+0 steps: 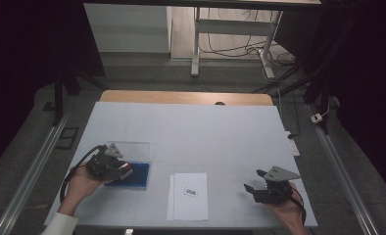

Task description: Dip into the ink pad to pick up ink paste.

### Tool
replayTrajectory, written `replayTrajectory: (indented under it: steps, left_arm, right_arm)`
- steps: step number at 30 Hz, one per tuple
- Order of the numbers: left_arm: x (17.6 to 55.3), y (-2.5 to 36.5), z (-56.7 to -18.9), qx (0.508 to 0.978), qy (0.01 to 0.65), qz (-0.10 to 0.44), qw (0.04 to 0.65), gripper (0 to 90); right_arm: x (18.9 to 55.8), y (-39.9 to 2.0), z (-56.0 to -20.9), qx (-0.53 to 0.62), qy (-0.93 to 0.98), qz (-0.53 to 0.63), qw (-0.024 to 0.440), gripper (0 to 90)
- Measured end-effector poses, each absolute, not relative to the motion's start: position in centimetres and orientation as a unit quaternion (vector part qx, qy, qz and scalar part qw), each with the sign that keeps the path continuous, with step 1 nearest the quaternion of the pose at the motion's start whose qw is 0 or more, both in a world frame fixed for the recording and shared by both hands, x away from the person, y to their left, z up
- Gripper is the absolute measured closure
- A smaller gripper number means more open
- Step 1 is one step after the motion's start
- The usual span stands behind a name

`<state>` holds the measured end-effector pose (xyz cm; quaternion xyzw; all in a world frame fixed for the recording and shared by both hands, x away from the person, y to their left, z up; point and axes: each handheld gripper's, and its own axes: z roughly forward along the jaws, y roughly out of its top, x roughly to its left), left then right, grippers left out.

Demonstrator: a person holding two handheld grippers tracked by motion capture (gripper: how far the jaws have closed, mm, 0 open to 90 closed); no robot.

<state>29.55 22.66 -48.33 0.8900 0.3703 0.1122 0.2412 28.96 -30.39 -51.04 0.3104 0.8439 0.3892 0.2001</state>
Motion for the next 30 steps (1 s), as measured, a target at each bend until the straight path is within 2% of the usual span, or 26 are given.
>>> replayTrajectory:
  steps: [10, 30]
  left_arm:
    - [29.73, 22.15, -48.52, 0.893, 0.375, 0.111, 0.222, 71.0]
    - [29.46, 22.25, -48.83, 0.891, 0.375, 0.116, 0.23, 71.2]
  right_arm:
    - [28.94, -30.27, -51.0, 0.306, 0.847, 0.386, 0.2, 26.5]
    - [28.95, -30.1, -51.0, 0.302, 0.849, 0.385, 0.201, 26.5]
